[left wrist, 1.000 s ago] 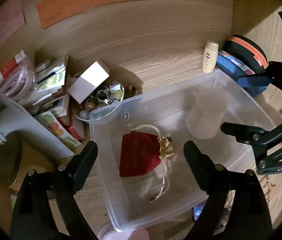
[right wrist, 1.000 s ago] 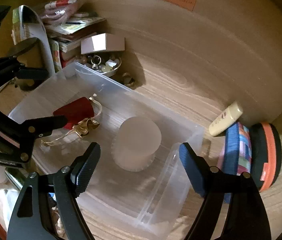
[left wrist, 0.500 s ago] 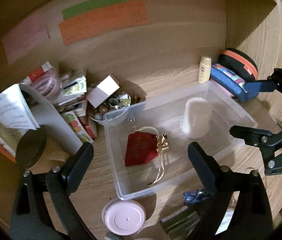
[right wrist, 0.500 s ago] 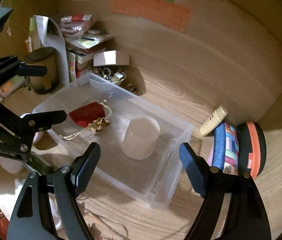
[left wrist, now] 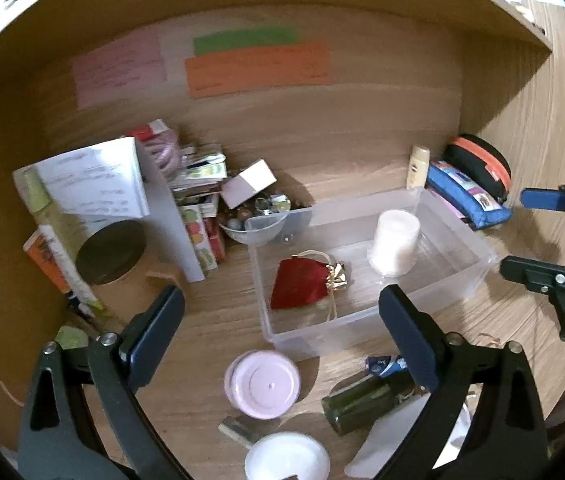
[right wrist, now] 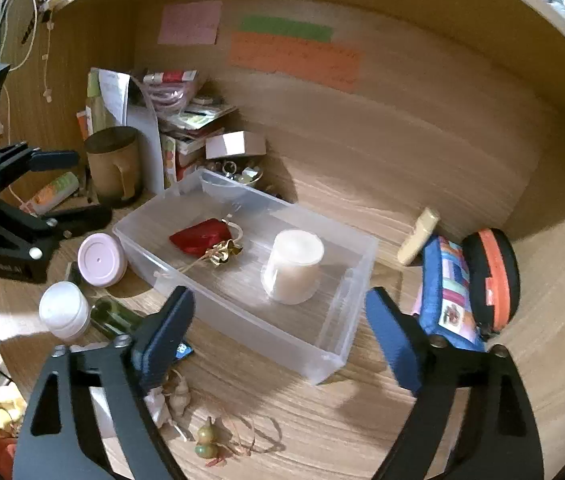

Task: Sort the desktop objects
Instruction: 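Move both grippers back toward the remaining items on the desk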

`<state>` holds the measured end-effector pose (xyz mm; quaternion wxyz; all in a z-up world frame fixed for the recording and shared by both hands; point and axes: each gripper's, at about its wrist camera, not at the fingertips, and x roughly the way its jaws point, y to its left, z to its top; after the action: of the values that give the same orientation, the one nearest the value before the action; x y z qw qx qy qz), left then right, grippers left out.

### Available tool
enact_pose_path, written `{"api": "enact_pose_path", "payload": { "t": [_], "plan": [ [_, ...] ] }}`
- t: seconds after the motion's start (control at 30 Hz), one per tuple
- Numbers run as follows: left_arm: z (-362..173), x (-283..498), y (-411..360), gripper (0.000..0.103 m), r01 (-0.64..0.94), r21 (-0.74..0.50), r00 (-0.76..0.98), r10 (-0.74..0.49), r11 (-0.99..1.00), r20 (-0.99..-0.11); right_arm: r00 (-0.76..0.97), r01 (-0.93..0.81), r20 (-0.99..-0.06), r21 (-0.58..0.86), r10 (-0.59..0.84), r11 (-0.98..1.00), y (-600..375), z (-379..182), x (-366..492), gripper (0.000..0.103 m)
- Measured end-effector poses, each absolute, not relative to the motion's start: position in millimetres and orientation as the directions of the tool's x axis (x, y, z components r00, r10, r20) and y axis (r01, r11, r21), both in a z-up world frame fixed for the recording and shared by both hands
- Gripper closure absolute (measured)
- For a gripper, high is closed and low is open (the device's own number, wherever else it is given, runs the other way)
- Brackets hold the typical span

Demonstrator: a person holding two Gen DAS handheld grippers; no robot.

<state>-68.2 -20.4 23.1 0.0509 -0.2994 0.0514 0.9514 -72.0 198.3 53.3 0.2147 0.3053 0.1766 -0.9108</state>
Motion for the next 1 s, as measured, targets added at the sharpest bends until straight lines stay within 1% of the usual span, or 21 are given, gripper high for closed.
{"api": "enact_pose_path", "payload": {
  "t": [0.17, 0.27, 0.37, 0.43, 0.63, 0.77, 0.9, 1.0],
  "plan": [
    [23.6, -48.4, -33.3, 0.003, -0.099, 0.024, -0.833, 0.069, -0.995, -0.55, -0.74, 0.487, -0.604, -0.179, -0.295, -0.855, 207.8, 53.9, -58.7, 0.011],
    [19.6, -38.7, -37.8, 0.001, -0.081, 0.02, -0.837, 0.057, -0.997, -0.545, -0.748, 0.478, -0.595, -0.175, -0.294, -0.861, 212.5, 51.4, -51.7, 0.01],
    [14.6, -27.7, -40.3, 0.001, -0.066, 0.03, -0.839, 0.04, -0.997, -0.542, -0.745, 0.475, -0.595, -0.158, -0.3, -0.866, 217.4, 45.2, -45.8, 0.008],
    [10.7, -20.7, -44.4, 0.001, -0.042, 0.013, -0.839, 0.028, -0.999, -0.543, -0.744, 0.471, -0.597, -0.148, -0.301, -0.869, 220.2, 40.6, -42.8, 0.007],
    [-8.6, -5.4, -58.0, 0.0, -0.02, -0.076, -0.822, 0.059, -0.997, -0.567, -0.742, 0.461, -0.6, -0.133, -0.299, -0.877, 226.1, 22.9, -30.1, 0.007],
    [-27.6, 3.3, -59.3, 0.0, 0.005, -0.064, -0.787, 0.035, -0.998, -0.617, -0.727, 0.46, -0.61, -0.093, -0.315, -0.883, 232.7, 8.4, -20.5, 0.005],
    [-46.1, 12.3, -56.1, 0.0, 0.007, -0.073, -0.77, 0.041, -0.997, -0.637, -0.728, 0.45, -0.608, -0.078, -0.315, -0.889, 239.1, -4.9, -10.6, 0.004],
    [-56.0, 15.2, -51.7, 0.0, 0.004, -0.089, -0.756, 0.055, -0.996, -0.652, -0.705, 0.472, -0.61, -0.025, -0.361, -0.881, 245.8, -14.0, -7.2, 0.004]
  ]
}}
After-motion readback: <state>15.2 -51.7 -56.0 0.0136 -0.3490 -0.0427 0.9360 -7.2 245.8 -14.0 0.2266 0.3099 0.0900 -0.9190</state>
